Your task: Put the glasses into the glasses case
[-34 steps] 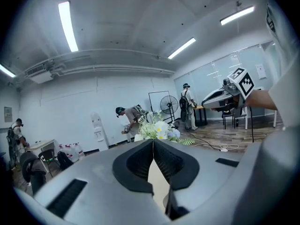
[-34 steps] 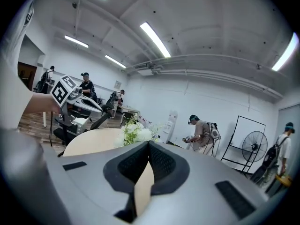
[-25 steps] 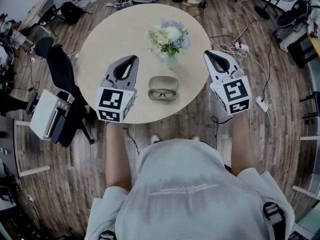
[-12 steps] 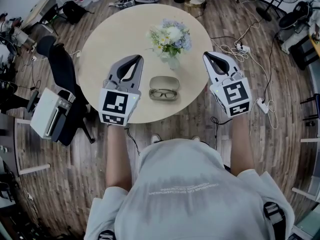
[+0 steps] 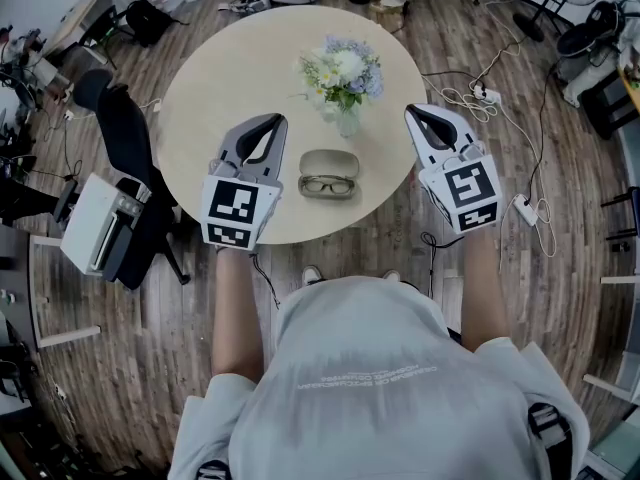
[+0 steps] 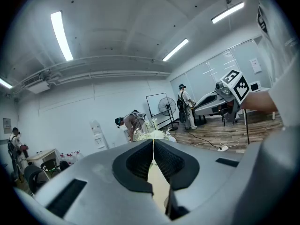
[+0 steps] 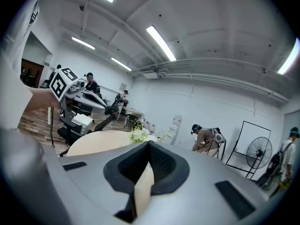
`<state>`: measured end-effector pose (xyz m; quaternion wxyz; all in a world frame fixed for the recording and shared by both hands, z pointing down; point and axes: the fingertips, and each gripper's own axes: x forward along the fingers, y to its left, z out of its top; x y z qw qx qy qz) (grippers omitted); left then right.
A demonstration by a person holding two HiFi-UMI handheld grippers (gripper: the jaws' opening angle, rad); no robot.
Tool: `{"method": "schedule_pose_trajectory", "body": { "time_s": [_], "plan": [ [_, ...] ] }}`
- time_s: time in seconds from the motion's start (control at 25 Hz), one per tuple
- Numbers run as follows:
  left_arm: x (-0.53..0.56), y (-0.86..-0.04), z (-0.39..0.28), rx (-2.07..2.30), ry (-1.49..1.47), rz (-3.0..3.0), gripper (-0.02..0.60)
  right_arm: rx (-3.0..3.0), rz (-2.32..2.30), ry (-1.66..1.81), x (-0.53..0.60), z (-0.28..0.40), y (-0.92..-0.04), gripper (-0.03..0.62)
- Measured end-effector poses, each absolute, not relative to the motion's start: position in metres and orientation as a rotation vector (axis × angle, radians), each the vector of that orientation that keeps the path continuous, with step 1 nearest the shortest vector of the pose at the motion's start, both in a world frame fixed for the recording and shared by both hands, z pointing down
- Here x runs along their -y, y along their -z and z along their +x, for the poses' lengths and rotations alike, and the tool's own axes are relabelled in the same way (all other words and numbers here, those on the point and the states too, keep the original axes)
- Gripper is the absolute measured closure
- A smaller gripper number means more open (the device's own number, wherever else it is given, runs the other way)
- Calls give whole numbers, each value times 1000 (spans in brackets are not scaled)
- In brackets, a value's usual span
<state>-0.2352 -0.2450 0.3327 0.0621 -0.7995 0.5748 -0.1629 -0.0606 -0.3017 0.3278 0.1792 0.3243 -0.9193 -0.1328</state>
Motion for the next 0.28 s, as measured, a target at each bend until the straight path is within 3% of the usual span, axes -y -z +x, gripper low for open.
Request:
{"method": "schedule_pose_trajectory", "body": {
  "time_s": [0.28],
  "plan": [
    [244, -335, -236, -1759, 494, -2418, 565, 2593, 906, 367, 302, -62, -334, 592]
  ]
}}
